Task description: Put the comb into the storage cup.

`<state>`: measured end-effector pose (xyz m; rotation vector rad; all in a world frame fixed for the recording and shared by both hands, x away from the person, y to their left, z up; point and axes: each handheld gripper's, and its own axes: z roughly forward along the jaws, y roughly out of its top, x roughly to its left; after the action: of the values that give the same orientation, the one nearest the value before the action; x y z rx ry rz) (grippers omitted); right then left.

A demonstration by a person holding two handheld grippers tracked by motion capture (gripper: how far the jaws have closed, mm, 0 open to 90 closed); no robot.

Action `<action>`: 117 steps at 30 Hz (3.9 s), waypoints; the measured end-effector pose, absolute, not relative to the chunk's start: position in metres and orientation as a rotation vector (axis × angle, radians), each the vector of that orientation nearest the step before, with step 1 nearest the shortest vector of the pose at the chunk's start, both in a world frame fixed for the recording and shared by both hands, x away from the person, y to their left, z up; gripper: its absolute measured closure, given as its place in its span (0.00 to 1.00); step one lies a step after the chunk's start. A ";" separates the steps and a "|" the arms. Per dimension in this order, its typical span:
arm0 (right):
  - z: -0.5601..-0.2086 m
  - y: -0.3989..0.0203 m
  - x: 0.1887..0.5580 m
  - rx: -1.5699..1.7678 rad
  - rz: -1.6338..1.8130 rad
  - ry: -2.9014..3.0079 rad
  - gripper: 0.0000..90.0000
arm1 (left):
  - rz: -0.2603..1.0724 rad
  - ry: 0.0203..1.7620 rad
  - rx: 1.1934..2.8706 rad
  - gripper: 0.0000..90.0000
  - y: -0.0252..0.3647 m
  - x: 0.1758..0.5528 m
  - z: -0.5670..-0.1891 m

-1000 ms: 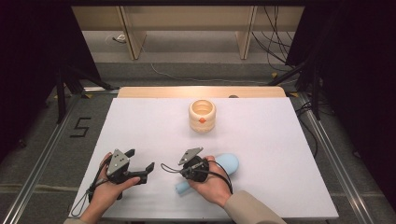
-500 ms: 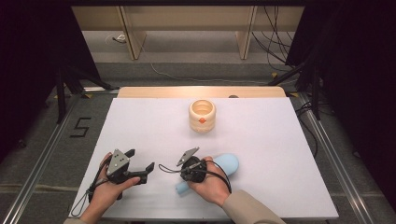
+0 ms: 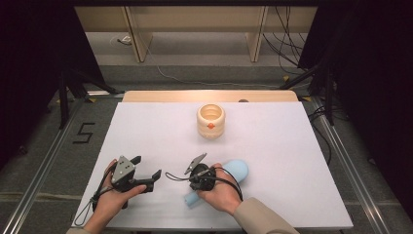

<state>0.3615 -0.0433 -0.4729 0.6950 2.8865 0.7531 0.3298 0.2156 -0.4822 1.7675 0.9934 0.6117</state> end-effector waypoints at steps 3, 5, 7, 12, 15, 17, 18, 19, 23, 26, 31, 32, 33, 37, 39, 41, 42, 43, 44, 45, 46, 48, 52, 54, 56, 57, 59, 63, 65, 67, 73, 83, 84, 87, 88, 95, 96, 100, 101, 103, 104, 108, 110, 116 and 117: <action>-0.473 -0.044 0.362 0.697 0.746 2.895 1.00 | 0.612 0.993 1.767 0.10 0.215 0.330 -0.482; -0.472 -0.044 0.362 0.702 0.741 2.896 1.00 | 0.612 0.993 1.768 0.10 0.215 0.330 -0.482; -0.471 -0.046 0.362 0.687 0.717 2.908 1.00 | 0.611 0.993 1.768 0.10 0.215 0.330 -0.482; -0.470 -0.048 0.361 0.678 0.697 2.927 1.00 | 0.610 0.992 1.766 0.11 0.215 0.330 -0.482; -0.469 -0.050 0.359 0.664 0.679 2.944 1.00 | 0.608 0.993 1.766 0.11 0.215 0.330 -0.483; -0.468 -0.051 0.358 0.658 0.656 2.956 1.00 | 0.608 0.992 1.766 0.11 0.215 0.330 -0.483; -0.468 -0.051 0.357 0.643 0.655 2.962 1.00 | 0.607 0.993 1.766 0.11 0.215 0.330 -0.483; -0.468 -0.052 0.357 0.632 0.647 2.969 1.00 | 0.606 0.992 1.766 0.11 0.215 0.330 -0.483; -0.466 -0.054 0.354 0.612 0.613 3.000 1.00 | 0.604 0.992 1.767 0.11 0.215 0.330 -0.483; -0.465 -0.057 0.353 0.578 0.585 3.020 1.00 | 0.602 0.994 1.766 0.11 0.215 0.330 -0.483; -0.464 -0.062 0.349 0.576 0.544 3.053 1.00 | 0.600 0.997 1.766 0.11 0.215 0.331 -0.483; -0.464 -0.064 0.349 0.552 0.539 3.060 1.00 | 0.601 0.997 1.765 0.11 0.215 0.331 -0.483; -0.464 -0.066 0.349 0.550 0.538 3.063 1.00 | 0.600 0.997 1.766 0.11 0.214 0.331 -0.483; -0.464 -0.074 0.347 0.537 0.533 3.086 1.00 | 0.599 0.996 1.767 0.11 0.214 0.331 -0.483; -0.462 -0.079 0.344 0.526 0.505 3.109 1.00 | 0.598 0.996 1.767 0.11 0.214 0.331 -0.483; -0.462 -0.081 0.343 0.520 0.486 3.117 1.00 | 0.597 0.997 1.768 0.11 0.214 0.331 -0.484; -0.462 -0.081 0.343 0.520 0.486 3.117 1.00 | 0.597 0.997 1.768 0.11 0.214 0.331 -0.484; -0.461 -0.083 0.341 0.509 0.467 3.130 1.00 | 0.597 0.997 1.768 0.11 0.214 0.331 -0.484; -0.461 -0.083 0.341 0.509 0.467 3.130 1.00 | 0.597 0.997 1.767 0.11 0.214 0.331 -0.484; -0.461 -0.084 0.341 0.505 0.463 3.132 1.00 | 0.597 0.998 1.766 0.11 0.214 0.331 -0.484; -0.461 -0.087 0.340 0.505 0.446 3.142 1.00 | 0.597 0.998 1.767 0.11 0.214 0.331 -0.484; -0.460 -0.088 0.339 0.513 0.434 3.148 1.00 | 0.596 0.997 1.767 0.11 0.214 0.331 -0.484; -0.460 -0.096 0.339 0.491 0.396 3.165 1.00 | 0.596 0.999 1.766 0.12 0.214 0.331 -0.484; -0.459 -0.099 0.338 0.515 0.373 3.172 1.00 | 0.595 0.999 1.766 0.12 0.214 0.331 -0.484; -0.459 -0.104 0.338 0.510 0.363 3.178 1.00 | 0.595 0.998 1.767 0.12 0.214 0.331 -0.484; -0.459 -0.106 0.339 0.505 0.362 3.177 1.00 | 0.596 0.998 1.767 0.12 0.214 0.331 -0.484; -0.459 -0.114 0.338 0.527 0.344 3.189 1.00 | 0.595 0.999 1.766 0.12 0.214 0.331 -0.484; -0.458 -0.127 0.338 0.574 0.330 3.191 1.00 | 0.594 1.001 1.765 0.12 0.214 0.331 -0.484; -0.458 -0.134 0.338 0.598 0.327 3.186 1.00 | 0.594 1.001 1.765 0.12 0.214 0.331 -0.484; -0.458 -0.142 0.338 0.629 0.336 3.176 1.00 | 0.594 1.001 1.766 0.12 0.214 0.331 -0.484; -0.458 -0.159 0.340 0.702 0.360 3.134 1.00 | 0.593 1.001 1.767 0.12 0.213 0.331 -0.484; -0.458 -0.169 0.342 0.770 0.358 3.105 1.00 | 0.595 1.000 1.765 0.12 0.214 0.331 -0.484; -0.458 -0.169 0.342 0.770 0.358 3.105 1.00 | 0.595 1.000 1.765 0.12 0.214 0.331 -0.484; -0.458 -0.169 0.342 0.780 0.360 3.100 1.00 | 0.594 1.000 1.765 0.12 0.214 0.331 -0.484; -0.458 -0.170 0.342 0.771 0.364 3.099 1.00 | 0.594 1.000 1.765 0.12 0.214 0.331 -0.484; -0.457 -0.170 0.341 0.772 0.368 3.101 0.96 | 0.593 0.998 1.767 0.12 0.213 0.332 -0.484; -0.457 -0.169 0.340 0.774 0.373 3.102 0.93 | 0.593 0.998 1.767 0.12 0.213 0.332 -0.484; -0.456 -0.167 0.339 0.750 0.406 3.100 0.86 | 0.592 0.999 1.767 0.12 0.213 0.332 -0.484; -0.455 -0.166 0.338 0.746 0.420 3.099 0.84 | 0.593 0.999 1.766 0.12 0.213 0.332 -0.484; -0.452 -0.165 0.338 0.725 0.455 3.095 0.78 | 0.593 0.998 1.767 0.12 0.213 0.332 -0.484; -0.450 -0.164 0.337 0.731 0.485 3.086 0.75 | 0.592 0.998 1.767 0.12 0.213 0.332 -0.484; -0.442 -0.165 0.336 0.724 0.567 3.057 0.61 | 0.592 0.997 1.767 0.12 0.213 0.332 -0.484; -0.437 -0.166 0.336 0.738 0.604 3.044 0.55 | 0.592 0.997 1.767 0.12 0.213 0.332 -0.484; -0.426 -0.170 0.336 0.760 0.668 3.014 0.45 | 0.591 0.998 1.768 0.12 0.213 0.332 -0.484; -0.425 -0.171 0.337 0.748 0.675 3.012 0.44 | 0.591 0.998 1.768 0.12 0.213 0.332 -0.484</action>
<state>0.3367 -0.1712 -0.4251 0.7477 3.0124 0.6751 0.3317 0.2131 -0.4839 1.7682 0.9979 0.5908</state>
